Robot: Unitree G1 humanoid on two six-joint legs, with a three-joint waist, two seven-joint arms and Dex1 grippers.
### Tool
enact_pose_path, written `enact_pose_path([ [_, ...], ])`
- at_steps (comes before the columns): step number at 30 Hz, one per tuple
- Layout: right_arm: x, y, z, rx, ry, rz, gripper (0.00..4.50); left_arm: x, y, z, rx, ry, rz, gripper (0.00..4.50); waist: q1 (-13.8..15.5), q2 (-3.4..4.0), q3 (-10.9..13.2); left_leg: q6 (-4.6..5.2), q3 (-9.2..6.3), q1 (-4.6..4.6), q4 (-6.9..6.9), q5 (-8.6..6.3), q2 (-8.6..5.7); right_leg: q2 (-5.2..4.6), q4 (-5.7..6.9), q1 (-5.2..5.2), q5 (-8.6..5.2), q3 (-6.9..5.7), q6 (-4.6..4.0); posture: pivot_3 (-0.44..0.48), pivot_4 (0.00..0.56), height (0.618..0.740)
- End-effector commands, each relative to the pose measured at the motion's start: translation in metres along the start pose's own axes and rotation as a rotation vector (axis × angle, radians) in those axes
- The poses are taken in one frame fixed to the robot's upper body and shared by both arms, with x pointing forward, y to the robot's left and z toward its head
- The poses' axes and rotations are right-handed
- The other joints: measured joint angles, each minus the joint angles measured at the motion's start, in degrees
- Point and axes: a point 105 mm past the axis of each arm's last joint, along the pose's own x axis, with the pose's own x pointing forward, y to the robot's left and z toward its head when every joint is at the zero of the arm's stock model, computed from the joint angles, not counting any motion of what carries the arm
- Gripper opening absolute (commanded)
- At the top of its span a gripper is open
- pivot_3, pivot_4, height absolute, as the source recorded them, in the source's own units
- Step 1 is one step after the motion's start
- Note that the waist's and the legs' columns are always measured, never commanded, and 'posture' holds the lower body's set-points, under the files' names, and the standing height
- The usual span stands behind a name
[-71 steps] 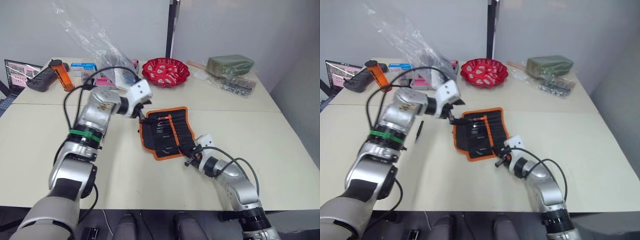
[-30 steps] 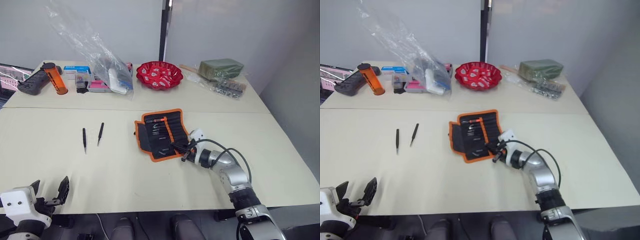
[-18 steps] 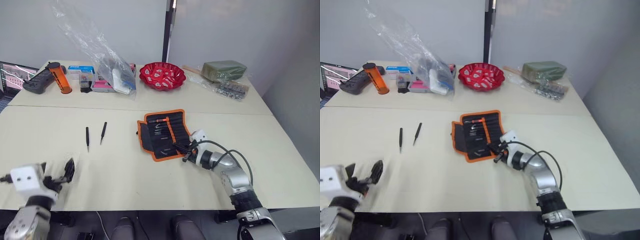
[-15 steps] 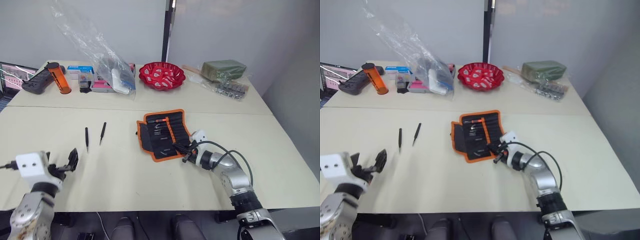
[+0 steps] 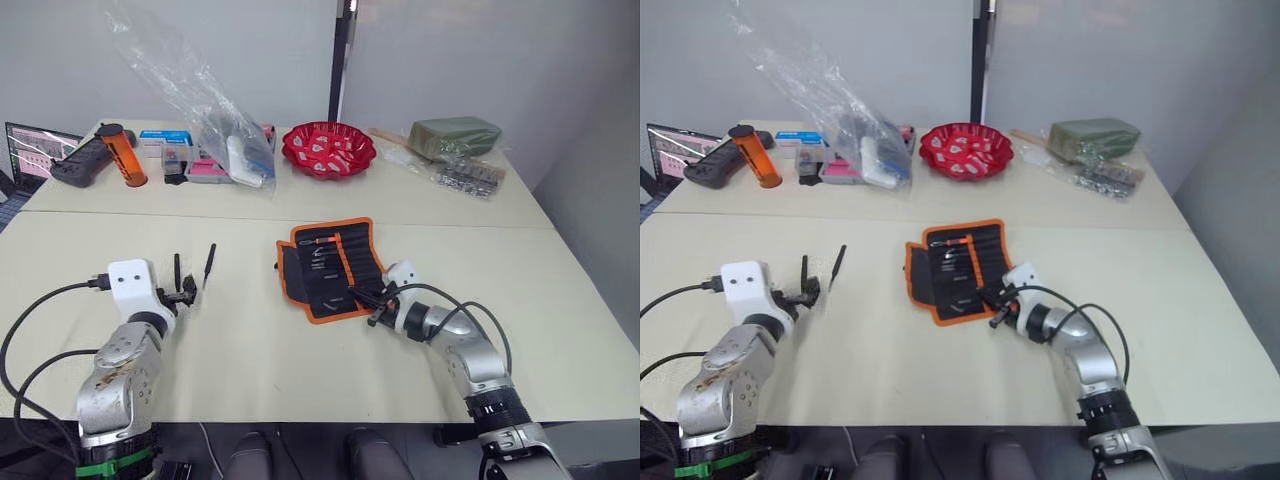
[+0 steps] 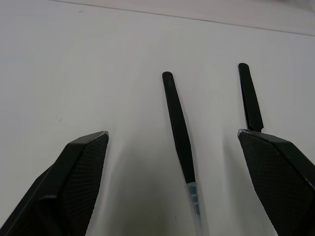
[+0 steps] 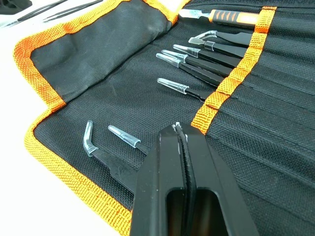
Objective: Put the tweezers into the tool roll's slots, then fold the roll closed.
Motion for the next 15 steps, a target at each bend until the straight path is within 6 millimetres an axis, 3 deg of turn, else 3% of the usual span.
enact_pose_path([
  [1,-0.002,0.004,-0.029,0.052,0.11,-0.001,0.0,0.003,-0.003,0.006,0.024,-0.003,0.01,3.65,0.01,0.0,0.0,0.0,0.0,0.0,0.0,0.0,0.0,0.0,0.0,0.0,0.0,0.0,0.0,0.0,0.15,0.729],
  [3,-0.002,0.004,-0.028,0.052,0.109,0.0,0.0,0.003,0.001,0.005,-0.012,0.003,0.043,2.98,0.02,0.0,0.0,0.0,0.0,0.0,0.0,0.0,0.0,0.0,0.0,0.0,0.0,0.0,0.0,0.0,0.15,0.729],
  [4,-0.002,0.004,-0.028,0.053,0.109,0.001,0.0,0.003,0.003,0.005,-0.035,0.003,0.058,2.92,0.03,0.0,0.0,0.0,0.0,0.0,0.0,0.0,0.0,0.0,0.0,0.0,0.0,0.0,0.0,0.0,0.15,0.729],
  [5,-0.001,0.004,-0.028,0.053,0.109,0.002,0.0,0.002,0.006,0.003,-0.055,0.009,0.073,2.36,0.04,0.0,0.0,-0.01,0.0,0.0,0.0,0.0,0.0,0.0,0.0,0.0,0.01,0.0,0.01,0.0,0.15,0.729],
  [12,0.002,0.006,-0.027,0.054,0.103,0.002,0.0,-0.006,0.032,0.002,-0.09,-0.016,0.16,0.11,-0.06,0.04,-0.03,-0.01,0.0,0.01,0.0,-0.01,0.0,0.0,0.0,0.0,0.01,0.01,0.02,0.0,0.15,0.729],
  [15,0.002,0.007,-0.026,0.057,0.101,0.002,0.0,-0.011,0.045,0.015,-0.074,-0.082,0.189,0.05,-0.19,0.05,-0.02,-0.05,0.01,0.01,-0.01,-0.03,0.01,0.0,0.0,-0.03,0.02,0.0,0.0,0.0,0.15,0.729],
])
